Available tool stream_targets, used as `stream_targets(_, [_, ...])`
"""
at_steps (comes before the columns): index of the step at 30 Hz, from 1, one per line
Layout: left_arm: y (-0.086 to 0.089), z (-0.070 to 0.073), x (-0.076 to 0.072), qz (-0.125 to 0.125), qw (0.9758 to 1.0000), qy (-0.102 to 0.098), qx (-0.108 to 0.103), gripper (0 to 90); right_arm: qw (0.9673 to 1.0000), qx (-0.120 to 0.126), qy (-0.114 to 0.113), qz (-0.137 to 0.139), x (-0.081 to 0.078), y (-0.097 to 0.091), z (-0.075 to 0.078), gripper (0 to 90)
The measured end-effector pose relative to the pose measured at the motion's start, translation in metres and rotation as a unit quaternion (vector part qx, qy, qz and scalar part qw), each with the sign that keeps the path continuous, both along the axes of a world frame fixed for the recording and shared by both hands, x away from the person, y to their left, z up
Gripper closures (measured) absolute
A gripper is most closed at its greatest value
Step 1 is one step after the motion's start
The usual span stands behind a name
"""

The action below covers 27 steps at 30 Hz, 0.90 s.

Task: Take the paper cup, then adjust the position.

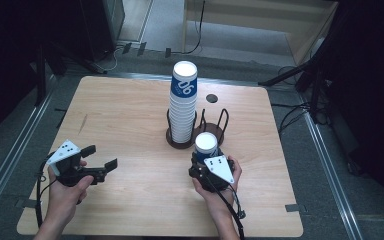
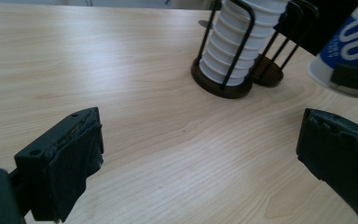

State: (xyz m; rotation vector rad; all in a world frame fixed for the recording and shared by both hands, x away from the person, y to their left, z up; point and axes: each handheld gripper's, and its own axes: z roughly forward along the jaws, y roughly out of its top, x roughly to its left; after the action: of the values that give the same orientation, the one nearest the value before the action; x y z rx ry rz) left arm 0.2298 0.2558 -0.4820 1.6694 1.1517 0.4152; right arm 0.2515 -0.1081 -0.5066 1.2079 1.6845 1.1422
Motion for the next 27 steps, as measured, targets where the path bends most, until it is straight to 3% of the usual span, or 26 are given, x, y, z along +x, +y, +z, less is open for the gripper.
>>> stream_targets(6, [-0.02,-0.003,0.001,-0.031,0.9994,0.006,0.017,1.5,0.9987,-0.04,-0.019,0.023,-0.009,0.017,-0.003,22.8])
stream_targets(12, [-0.031,-0.002,0.001,-0.051,0.9985,0.01,0.018,1.5,0.9961,-0.071,-0.029,0.043,-0.015,0.032,-0.008,22.8])
stream_targets(18, [-0.036,-0.001,-0.002,-0.055,0.9977,0.008,0.037,1.5,0.9922,-0.102,-0.037,0.062,-0.019,0.048,-0.014,22.8])
stream_targets(24, [-0.041,0.0,-0.004,-0.067,0.9972,0.014,0.029,1.5,0.9875,-0.128,-0.049,0.077,-0.023,0.06,-0.016,22.7])
stream_targets(27, [-0.045,-0.001,-0.005,-0.075,0.9965,0.013,0.035,1.5,0.9845,-0.144,-0.055,0.083,-0.025,0.064,-0.017,22.7])
